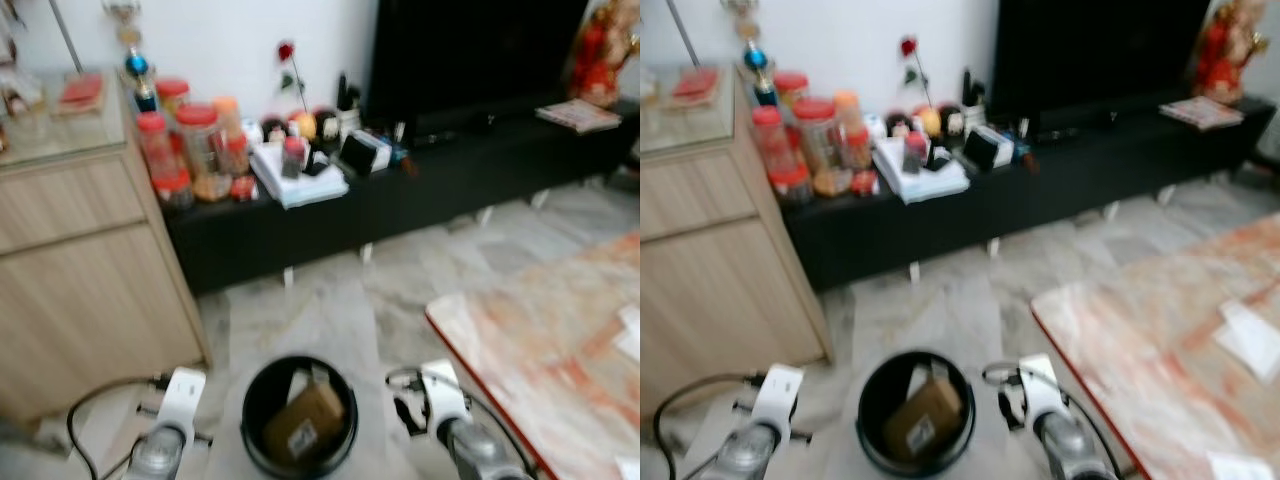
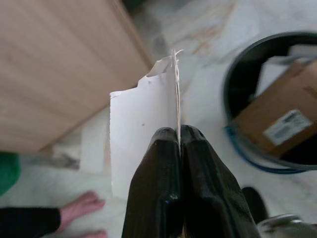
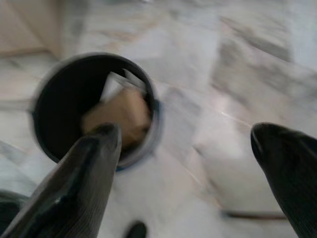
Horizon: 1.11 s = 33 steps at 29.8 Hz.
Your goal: Picking trash to rubbish bin
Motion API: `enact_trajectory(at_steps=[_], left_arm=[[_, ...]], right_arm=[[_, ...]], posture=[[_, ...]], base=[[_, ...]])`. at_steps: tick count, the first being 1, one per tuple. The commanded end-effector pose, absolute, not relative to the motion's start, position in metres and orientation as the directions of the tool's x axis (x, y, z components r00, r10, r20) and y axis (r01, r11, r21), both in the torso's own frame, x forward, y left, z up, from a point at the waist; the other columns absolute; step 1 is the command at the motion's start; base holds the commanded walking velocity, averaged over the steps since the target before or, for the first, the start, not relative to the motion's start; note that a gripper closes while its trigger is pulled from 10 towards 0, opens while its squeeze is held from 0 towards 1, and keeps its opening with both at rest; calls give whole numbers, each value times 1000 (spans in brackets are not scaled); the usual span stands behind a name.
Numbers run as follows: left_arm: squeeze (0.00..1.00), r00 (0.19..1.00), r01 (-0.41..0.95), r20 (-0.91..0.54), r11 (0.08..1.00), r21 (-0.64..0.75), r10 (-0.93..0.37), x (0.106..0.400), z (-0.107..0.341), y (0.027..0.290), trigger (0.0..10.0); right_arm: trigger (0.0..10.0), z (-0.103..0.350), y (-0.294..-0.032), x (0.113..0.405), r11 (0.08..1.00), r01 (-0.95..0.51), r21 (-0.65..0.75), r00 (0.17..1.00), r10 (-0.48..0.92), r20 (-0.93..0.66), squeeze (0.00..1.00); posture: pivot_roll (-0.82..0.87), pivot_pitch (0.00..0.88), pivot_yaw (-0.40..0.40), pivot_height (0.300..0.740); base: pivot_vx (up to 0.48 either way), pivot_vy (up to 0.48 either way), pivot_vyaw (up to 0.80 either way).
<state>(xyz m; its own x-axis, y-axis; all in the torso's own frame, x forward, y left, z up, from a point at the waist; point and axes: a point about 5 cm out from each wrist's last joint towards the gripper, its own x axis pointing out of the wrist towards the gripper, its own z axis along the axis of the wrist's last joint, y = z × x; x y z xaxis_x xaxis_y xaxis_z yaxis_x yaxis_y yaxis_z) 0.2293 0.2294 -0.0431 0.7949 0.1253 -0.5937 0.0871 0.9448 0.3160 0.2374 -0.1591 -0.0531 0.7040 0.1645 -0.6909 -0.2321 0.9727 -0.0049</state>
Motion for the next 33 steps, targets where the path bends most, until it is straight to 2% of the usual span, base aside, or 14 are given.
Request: enact_trajectory(at_steps=[1, 13, 21, 26, 28, 33], left_arm=[[0, 801, 101, -589, 946, 309, 107, 234, -41, 225, 10000], [0, 796, 112, -599, 951, 289, 88, 234, -42, 222, 10000], [0, 800, 239, -598, 937, 254, -42, 249, -36, 198, 10000], [0, 811, 242, -583, 939, 243, -59, 256, -32, 193, 10000], [0, 831, 275, -545, 932, 234, -109, 268, -24, 180, 10000], [0, 832, 335, -527, 914, 227, -175, 276, -18, 162, 10000]], right_arm=[[10000, -51, -164, 240, 972, -234, -18, 708, 158, -688, 0], [10000, -50, -160, 241, 958, -287, -29, 702, 190, -686, 0], [10000, -43, -150, 250, 932, -361, -11, 697, 262, -668, 0], [10000, -42, -146, 252, 916, -402, -17, 687, 289, -666, 0], [10000, -35, -140, 258, 898, -440, 28, 687, 357, -633, 0], [10000, -30, -122, 259, 811, -576, 104, 619, 516, -592, 0]], posture=[[-32, 12, -13, 740], [-35, 16, -17, 740], [-49, 25, -23, 740], [-49, 25, -23, 740], [-76, 52, -30, 740], [-102, 84, -39, 740]], base=[[0, 0, 0], [0, 0, 0], [0, 0, 0], [0, 0, 0], [0, 0, 0], [0, 0, 0]])
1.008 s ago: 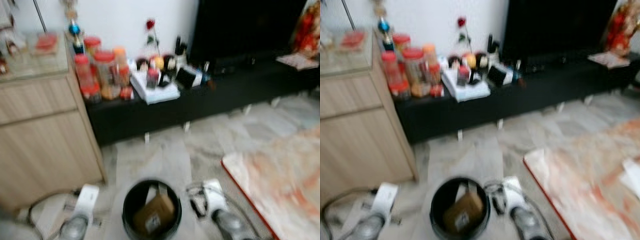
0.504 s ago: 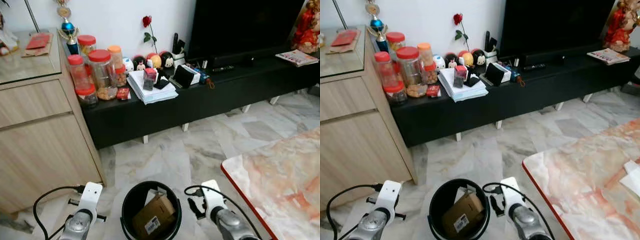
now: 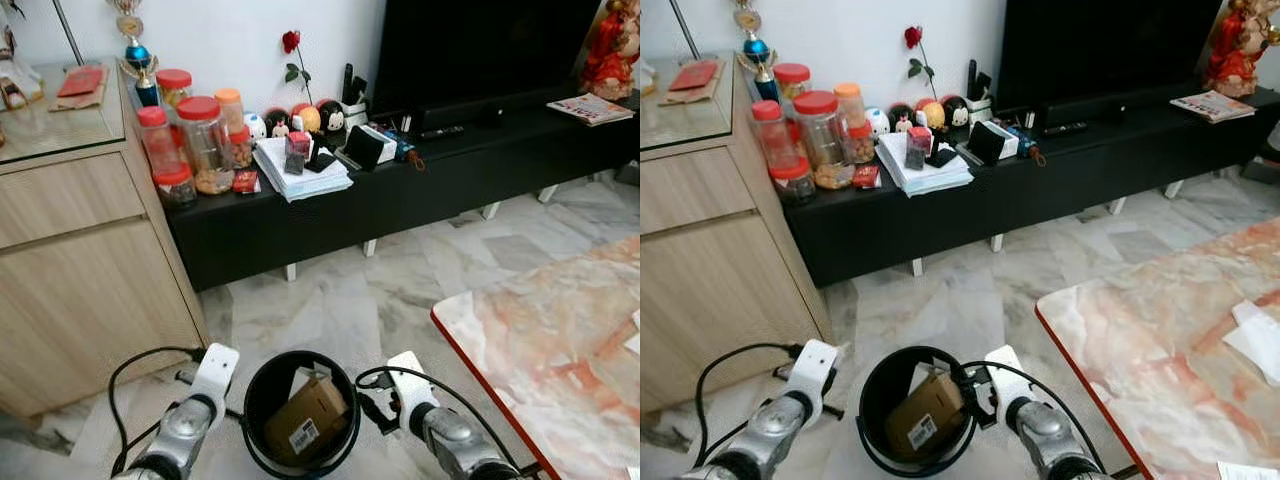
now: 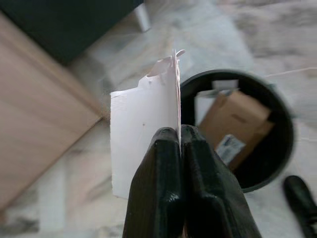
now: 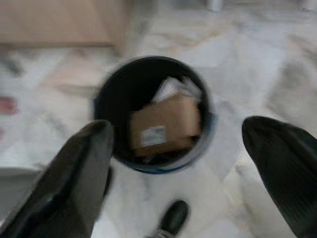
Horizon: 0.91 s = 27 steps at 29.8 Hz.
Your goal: Picking trash to rubbish bin
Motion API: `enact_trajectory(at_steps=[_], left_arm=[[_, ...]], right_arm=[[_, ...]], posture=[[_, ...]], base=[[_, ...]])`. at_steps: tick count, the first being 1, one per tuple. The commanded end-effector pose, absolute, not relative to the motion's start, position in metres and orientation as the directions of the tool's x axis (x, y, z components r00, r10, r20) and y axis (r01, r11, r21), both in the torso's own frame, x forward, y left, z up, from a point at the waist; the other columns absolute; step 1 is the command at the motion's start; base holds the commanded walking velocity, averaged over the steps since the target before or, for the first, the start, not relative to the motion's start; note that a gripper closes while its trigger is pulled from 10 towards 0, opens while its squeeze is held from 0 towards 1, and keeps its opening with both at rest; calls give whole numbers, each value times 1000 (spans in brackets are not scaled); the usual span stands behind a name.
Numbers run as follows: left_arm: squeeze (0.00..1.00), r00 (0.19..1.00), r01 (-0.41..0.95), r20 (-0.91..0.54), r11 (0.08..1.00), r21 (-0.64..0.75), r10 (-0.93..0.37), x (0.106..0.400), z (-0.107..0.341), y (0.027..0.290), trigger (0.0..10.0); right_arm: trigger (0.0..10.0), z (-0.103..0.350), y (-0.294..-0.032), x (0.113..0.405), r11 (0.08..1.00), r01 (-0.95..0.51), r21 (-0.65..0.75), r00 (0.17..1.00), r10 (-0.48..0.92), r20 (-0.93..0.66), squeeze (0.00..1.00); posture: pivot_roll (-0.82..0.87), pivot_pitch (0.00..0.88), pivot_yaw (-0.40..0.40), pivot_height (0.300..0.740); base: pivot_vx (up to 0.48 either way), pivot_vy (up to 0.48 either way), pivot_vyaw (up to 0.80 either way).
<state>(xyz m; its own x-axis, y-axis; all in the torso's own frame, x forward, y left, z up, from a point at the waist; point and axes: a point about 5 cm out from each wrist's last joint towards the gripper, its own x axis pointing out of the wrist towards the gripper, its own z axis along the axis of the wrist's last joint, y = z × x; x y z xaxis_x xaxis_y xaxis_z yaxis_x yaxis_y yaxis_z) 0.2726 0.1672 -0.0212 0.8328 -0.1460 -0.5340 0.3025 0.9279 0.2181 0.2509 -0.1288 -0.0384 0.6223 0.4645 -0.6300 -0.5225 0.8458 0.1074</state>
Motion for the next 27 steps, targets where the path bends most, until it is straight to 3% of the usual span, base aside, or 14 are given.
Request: enact_trajectory(at_steps=[1, 7, 14, 27], left_arm=[[0, 832, 343, -522, 912, 224, -185, 277, -17, 160, 10000], [0, 834, 374, -504, 901, 219, -224, 281, -14, 149, 10000], [0, 860, 343, -473, 904, 255, -193, 285, -9, 154, 10000], [0, 908, 291, -385, 907, 303, -163, 301, 9, 158, 10000]], right_arm=[[10000, -28, -120, 260, 796, -595, 109, 612, 537, -581, 0], [10000, -11, -109, 271, 745, -655, 131, 615, 625, -481, 0], [10000, 5, -104, 281, 734, -674, 88, 650, 645, -403, 0], [10000, 22, -102, 276, 695, -716, 68, 642, 694, -327, 0]], posture=[[-104, 87, -40, 740], [-131, 138, -58, 740], [-147, 190, -79, 740], [-194, 249, -118, 740]], base=[[0, 0, 0], [0, 0, 0], [0, 0, 0], [0, 0, 0]])
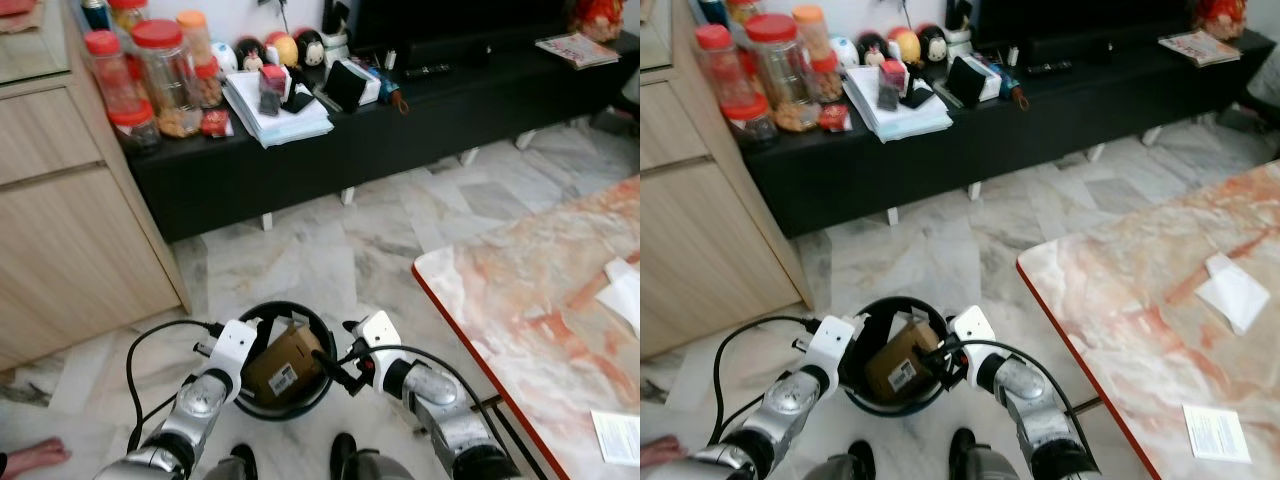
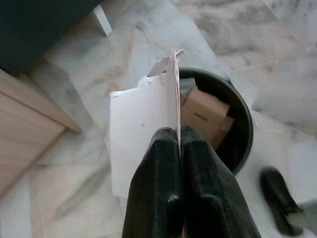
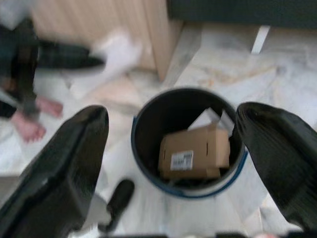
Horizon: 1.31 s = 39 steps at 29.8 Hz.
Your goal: Picking trash to rubbish bin
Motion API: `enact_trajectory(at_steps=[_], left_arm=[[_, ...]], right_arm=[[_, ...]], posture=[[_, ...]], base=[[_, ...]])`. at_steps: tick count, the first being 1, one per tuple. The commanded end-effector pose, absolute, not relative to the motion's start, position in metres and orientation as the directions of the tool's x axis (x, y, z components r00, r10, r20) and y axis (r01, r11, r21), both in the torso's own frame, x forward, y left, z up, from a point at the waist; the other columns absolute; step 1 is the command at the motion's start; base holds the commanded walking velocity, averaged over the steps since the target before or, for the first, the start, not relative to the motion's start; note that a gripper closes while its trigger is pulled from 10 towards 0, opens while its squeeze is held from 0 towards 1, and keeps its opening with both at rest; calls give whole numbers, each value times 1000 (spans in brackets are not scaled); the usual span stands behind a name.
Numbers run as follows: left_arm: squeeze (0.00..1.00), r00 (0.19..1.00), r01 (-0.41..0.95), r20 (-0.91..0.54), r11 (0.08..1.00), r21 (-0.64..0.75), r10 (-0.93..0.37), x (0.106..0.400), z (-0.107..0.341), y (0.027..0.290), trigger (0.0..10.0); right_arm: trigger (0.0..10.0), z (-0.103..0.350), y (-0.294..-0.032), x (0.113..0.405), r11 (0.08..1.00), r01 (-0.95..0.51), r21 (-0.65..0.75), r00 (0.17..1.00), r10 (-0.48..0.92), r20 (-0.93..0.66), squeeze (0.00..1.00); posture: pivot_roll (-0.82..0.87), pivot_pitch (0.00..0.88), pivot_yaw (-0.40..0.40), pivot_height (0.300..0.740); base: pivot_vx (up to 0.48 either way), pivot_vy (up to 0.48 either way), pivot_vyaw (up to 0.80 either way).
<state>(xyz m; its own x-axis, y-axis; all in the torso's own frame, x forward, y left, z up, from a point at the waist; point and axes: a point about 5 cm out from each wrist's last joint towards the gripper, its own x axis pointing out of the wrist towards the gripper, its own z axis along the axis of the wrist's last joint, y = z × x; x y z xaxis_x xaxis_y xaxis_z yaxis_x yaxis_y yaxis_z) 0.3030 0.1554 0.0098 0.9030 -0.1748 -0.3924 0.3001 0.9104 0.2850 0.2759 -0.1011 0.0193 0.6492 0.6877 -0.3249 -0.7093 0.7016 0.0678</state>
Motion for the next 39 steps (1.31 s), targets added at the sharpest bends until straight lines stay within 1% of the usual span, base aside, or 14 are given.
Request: enact_trajectory(at_steps=[1, 5, 9, 18, 23, 28, 31, 39], left_arm=[[0, 913, 280, -377, 911, 303, -155, 304, 11, 159, 10000], [0, 926, 237, -357, 923, 305, -120, 309, 18, 166, 10000], [0, 930, 208, -353, 937, 282, -100, 307, 15, 167, 10000], [0, 918, 210, -384, 942, 260, -99, 290, 0, 168, 10000], [0, 920, 205, -380, 944, 258, -96, 291, 1, 169, 10000], [0, 926, 200, -366, 944, 261, -95, 295, 5, 170, 10000], [0, 939, 198, -329, 939, 281, -99, 304, 15, 170, 10000], [0, 961, 160, -265, 942, 295, -80, 316, 31, 175, 10000]], right_arm=[[10000, 22, -102, 276, 695, -716, 67, 642, 693, -327, 0], [10000, 23, -102, 275, 708, -704, 61, 654, 679, -333, 0], [10000, 22, -102, 274, 721, -690, 70, 665, 669, -333, 0], [10000, 18, -103, 274, 739, -669, 78, 677, 649, -348, 0], [10000, 21, -100, 276, 733, -675, 86, 675, 661, -329, 0], [10000, 29, -93, 279, 729, -680, 84, 681, 669, -298, 0], [10000, 38, -87, 280, 708, -703, 67, 671, 691, -271, 0], [10000, 49, -84, 281, 696, -716, 55, 668, 706, -234, 0]], posture=[[-195, 250, -120, 740], [-192, 248, -120, 740], [-181, 241, -115, 740], [-161, 225, -103, 740], [-159, 225, -101, 740], [-165, 227, -101, 740], [-171, 239, -110, 740], [-187, 255, -122, 740]], base=[[0, 0, 0], [0, 0, 0], [0, 0, 0], [0, 0, 0], [0, 0, 0], [0, 0, 0], [0, 0, 0], [0, 0, 0]])
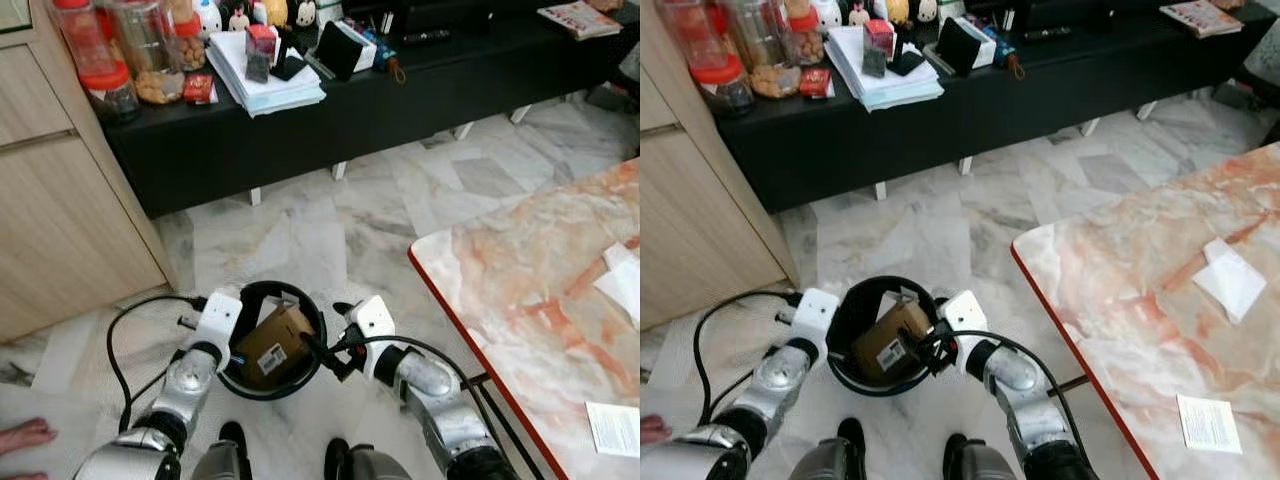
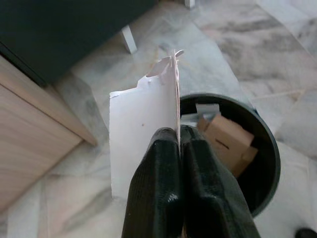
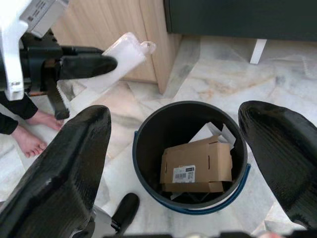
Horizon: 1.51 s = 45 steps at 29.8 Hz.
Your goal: Picking trash to rubbish bin
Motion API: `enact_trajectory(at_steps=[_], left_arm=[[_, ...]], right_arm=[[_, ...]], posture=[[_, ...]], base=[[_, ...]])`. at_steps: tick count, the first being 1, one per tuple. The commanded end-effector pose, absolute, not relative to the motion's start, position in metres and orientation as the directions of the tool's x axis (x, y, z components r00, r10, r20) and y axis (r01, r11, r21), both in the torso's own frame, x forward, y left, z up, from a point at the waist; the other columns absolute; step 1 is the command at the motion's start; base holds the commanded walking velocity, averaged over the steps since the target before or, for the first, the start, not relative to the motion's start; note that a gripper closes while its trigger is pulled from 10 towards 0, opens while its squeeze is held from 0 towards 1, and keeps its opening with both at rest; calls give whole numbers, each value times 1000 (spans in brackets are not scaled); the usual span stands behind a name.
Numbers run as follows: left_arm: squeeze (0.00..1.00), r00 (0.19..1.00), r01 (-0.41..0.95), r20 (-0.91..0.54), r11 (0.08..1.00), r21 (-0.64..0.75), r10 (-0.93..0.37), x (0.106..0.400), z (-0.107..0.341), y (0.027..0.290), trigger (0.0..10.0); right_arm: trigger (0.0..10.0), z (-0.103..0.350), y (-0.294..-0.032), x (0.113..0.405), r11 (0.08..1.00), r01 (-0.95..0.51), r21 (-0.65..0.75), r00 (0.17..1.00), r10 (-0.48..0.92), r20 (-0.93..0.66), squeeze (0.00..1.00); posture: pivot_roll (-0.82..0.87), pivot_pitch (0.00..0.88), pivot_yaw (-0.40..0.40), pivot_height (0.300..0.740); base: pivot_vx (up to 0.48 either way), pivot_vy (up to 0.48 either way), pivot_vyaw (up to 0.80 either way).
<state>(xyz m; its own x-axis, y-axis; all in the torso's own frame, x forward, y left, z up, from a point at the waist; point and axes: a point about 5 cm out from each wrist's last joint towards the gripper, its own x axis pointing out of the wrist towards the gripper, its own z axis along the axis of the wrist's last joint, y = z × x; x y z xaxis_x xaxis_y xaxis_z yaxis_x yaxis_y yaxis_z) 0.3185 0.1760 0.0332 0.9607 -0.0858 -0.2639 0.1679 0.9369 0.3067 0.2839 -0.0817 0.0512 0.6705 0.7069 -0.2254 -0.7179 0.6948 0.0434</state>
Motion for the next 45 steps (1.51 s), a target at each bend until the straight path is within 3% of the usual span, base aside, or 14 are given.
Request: enact_trajectory(at_steps=[1, 13, 14, 15, 16, 45], left_arm=[[0, 963, 156, -257, 941, 301, -78, 318, 33, 175, 10000], [0, 982, 101, -184, 939, 329, -41, 333, 54, 181, 10000], [165, 983, 101, -180, 938, 331, -43, 334, 55, 181, 10000], [808, 983, 101, -177, 938, 332, -43, 335, 56, 181, 10000], [1000, 984, 100, -171, 938, 331, -45, 336, 58, 180, 10000], [1000, 984, 114, -167, 944, 309, -64, 337, 58, 178, 10000]], right_arm=[[10000, 50, -84, 280, 694, -718, 56, 667, 708, -232, 0], [10000, 62, -80, 274, 678, -733, 54, 656, 726, -209, 0], [10000, 62, -81, 274, 678, -733, 54, 656, 725, -210, 0], [10000, 62, -81, 273, 679, -733, 54, 656, 725, -210, 0], [10000, 63, -81, 272, 680, -731, 56, 657, 724, -210, 0], [10000, 61, -84, 266, 687, -723, 70, 658, 716, -235, 0]], posture=[[-187, 258, -125, 740], [-201, 284, -139, 740], [-203, 286, -140, 740], [-204, 287, -141, 740], [-206, 289, -141, 740], [-201, 300, -137, 740]], base=[[0, 0, 0], [0, 0, 0], [0, 0, 0], [0, 0, 0], [0, 0, 0], [0, 0, 0]])
